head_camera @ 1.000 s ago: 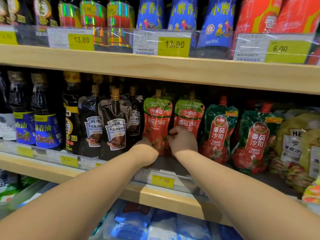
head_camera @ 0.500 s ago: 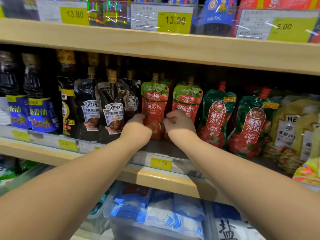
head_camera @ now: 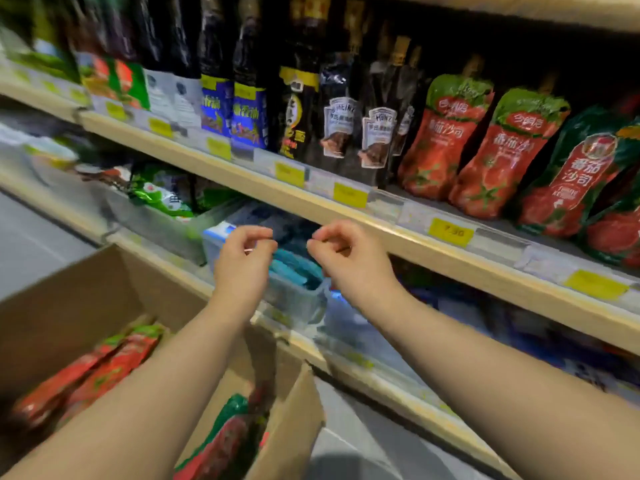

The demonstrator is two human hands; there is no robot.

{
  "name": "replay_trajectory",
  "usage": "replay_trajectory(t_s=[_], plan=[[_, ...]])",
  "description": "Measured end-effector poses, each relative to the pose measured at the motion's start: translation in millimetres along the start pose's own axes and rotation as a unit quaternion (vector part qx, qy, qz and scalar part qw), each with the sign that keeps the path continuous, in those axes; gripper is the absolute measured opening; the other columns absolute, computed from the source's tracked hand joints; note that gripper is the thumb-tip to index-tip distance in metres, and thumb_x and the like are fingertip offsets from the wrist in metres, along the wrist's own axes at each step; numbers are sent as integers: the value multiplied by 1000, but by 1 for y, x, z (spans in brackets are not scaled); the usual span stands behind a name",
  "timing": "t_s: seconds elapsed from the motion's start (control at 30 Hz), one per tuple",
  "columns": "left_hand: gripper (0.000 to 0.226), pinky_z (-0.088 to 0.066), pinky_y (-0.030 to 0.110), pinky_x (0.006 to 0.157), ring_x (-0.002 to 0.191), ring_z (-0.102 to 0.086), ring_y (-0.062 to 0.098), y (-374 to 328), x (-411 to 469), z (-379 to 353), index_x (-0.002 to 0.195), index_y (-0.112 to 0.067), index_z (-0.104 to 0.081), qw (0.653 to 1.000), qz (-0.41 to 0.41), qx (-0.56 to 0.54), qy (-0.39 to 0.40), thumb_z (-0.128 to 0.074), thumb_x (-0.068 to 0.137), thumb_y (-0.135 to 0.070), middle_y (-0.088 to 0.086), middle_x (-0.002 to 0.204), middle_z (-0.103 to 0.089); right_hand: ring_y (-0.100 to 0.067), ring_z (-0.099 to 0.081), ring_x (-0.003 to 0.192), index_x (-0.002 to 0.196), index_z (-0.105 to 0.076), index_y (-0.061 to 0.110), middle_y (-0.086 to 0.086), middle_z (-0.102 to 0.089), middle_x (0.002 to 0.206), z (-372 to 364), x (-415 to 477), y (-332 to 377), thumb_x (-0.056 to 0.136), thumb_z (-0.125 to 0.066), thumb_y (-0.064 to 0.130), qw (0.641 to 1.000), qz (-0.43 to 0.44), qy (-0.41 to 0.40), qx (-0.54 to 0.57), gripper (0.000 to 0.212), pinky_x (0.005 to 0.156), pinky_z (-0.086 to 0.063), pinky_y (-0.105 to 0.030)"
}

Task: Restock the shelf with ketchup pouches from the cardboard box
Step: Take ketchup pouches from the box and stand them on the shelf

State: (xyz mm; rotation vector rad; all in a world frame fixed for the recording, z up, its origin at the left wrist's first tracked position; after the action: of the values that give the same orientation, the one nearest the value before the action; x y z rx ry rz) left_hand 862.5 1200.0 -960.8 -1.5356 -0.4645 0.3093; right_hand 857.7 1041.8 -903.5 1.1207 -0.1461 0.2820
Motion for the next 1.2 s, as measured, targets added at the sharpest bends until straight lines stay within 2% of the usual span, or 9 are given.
replay_trajectory(t_s=[0.1,0.23,0.37,0.7,0.8,0.83,0.9,1.03,1.2], plan=[[13,-44,35,78,82,-55,20,46,6,49,79,-24,-58,994,73,85,20,-55,84,-13,6,81,-58,-16,-55,66,75,-57,27,8,-51,64,-60,-20,-17,80,-64,19,999,-31,44,-3,13,69,-50,-37],[22,-35,22,55,63,-52,18,120,-9,108,71,-18,-54,933,231,241,136,-45,90,-24,4,73,-54,-4,-47,58,75,-56,26,9,-50,62,-138,-47,-53,80,-63,18,982,-70,164,-58,12,61,-39,-13],[14,-38,24,60,85,-53,25,186,-42,166,96,-12,-53,863,359,321,156,-42,92,-19,15,98,-56,-15,-51,64,77,-55,24,9,-52,66,-198,-74,-95,84,-56,19,934,-156,294,-133,9,59,-41,-19],[26,-52,29,84,104,-60,25,240,-65,148,109,0,-59,748,392,414,340,-47,90,-12,18,117,-60,-25,-58,99,123,-57,6,-11,-61,116,-254,-111,-156,90,-51,6,671,-131,570,-456,34,83,-49,-33],[12,-48,5,52,71,-62,12,237,-77,127,92,-4,-57,747,420,324,401,-45,92,-3,12,82,-56,-29,-57,103,115,-60,6,-13,-60,112,-251,-123,-180,86,-56,8,611,-135,599,-499,30,90,-47,-36],[17,-52,8,60,77,-66,12,240,-77,123,105,-2,-58,749,420,309,409,-47,92,-4,13,89,-60,-31,-57,108,117,-59,7,-13,-60,117,-251,-125,-185,85,-58,9,600,-143,601,-509,32,95,-47,-37],[28,-52,20,82,99,-63,15,252,-82,123,116,-3,-56,716,439,320,438,-53,92,-15,11,113,-61,-32,-55,112,123,-56,7,-15,-57,124,-252,-126,-193,84,-62,12,586,-150,600,-524,40,98,-47,-39],[43,-49,20,79,102,-57,13,269,-107,122,123,-11,-54,629,514,296,502,-66,84,-23,4,122,-59,-30,-59,101,118,-58,7,-13,-60,114,-256,-121,-194,82,-66,17,613,-148,585,-510,39,81,-46,-35],[52,-49,32,92,111,-55,23,267,-106,123,124,-15,-51,685,490,245,480,-72,78,-26,10,129,-55,-22,-54,84,98,-62,15,-2,-57,90,-259,-108,-168,85,-62,25,705,-83,555,-434,17,71,-43,-31]])
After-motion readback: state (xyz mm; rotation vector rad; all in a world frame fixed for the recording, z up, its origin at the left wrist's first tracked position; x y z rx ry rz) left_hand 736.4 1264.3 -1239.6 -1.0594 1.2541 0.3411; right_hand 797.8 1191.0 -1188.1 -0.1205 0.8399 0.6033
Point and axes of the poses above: each hand's wrist, its own x-axis towards the middle knuckle, its own z-axis out of the back of the hand, y = z × x, the point moved 6 cm from there along x, towards the middle knuckle
